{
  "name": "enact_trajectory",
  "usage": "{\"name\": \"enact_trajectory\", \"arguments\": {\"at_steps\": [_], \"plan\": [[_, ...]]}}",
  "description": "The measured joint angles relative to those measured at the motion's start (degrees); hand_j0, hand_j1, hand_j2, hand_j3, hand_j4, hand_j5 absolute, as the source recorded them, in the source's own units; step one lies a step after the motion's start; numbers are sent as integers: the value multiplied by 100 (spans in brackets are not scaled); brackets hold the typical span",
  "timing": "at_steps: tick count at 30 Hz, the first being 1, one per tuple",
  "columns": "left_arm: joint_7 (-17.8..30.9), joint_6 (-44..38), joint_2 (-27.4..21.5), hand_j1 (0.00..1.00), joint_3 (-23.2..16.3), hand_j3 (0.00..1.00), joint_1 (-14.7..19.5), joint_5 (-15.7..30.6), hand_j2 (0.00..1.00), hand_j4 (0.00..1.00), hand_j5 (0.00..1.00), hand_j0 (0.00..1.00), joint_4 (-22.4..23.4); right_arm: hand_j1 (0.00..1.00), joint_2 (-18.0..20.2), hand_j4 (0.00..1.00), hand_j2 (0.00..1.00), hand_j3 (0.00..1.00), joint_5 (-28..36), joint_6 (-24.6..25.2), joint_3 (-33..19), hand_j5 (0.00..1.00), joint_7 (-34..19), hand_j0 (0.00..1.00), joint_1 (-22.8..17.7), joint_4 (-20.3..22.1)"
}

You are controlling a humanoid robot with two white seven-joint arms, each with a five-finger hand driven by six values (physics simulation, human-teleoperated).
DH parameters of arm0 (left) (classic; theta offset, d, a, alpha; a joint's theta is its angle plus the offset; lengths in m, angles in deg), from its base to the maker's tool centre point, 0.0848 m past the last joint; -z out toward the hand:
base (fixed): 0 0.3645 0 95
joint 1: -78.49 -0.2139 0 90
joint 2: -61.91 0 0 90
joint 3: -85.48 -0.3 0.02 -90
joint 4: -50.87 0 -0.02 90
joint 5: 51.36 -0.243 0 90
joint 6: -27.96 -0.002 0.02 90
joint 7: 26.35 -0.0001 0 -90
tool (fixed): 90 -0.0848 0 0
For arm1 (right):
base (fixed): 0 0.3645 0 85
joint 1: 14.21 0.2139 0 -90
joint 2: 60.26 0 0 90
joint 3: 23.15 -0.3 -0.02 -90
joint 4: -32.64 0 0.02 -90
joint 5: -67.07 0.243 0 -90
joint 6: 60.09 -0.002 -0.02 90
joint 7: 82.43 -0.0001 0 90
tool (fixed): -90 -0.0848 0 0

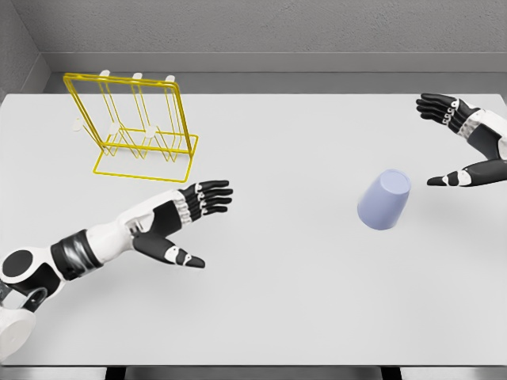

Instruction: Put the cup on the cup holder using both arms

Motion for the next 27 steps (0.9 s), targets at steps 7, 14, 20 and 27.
{"name": "enact_trajectory", "arguments": {"at_steps": [7, 14, 20, 27], "plan": [[0, 75, 99, 100, -17, 100, 9, -354, 100, 100, 100, 100, 43, 100, -33, 100, 100, 100, -242, 0, 5, 100, -23, 100, -35, -71], [0, 343, 297, 100, 13, 100, 167, -1037, 100, 100, 100, 100, 282, 100, -54, 100, 100, 100, -786, -2, 8, 100, -31, 100, -237, -249], [0, 390, 418, 100, 41, 100, 176, -1089, 100, 100, 100, 100, 387, 100, -120, 100, 100, 100, -783, -2, -4, 100, -25, 100, -545, -386], [1, 322, 485, 100, 191, 100, 167, -1097, 100, 100, 100, 100, 401, 100, -171, 100, 100, 100, 158, 0, -7, 100, -40, 100, -756, -409]]}}
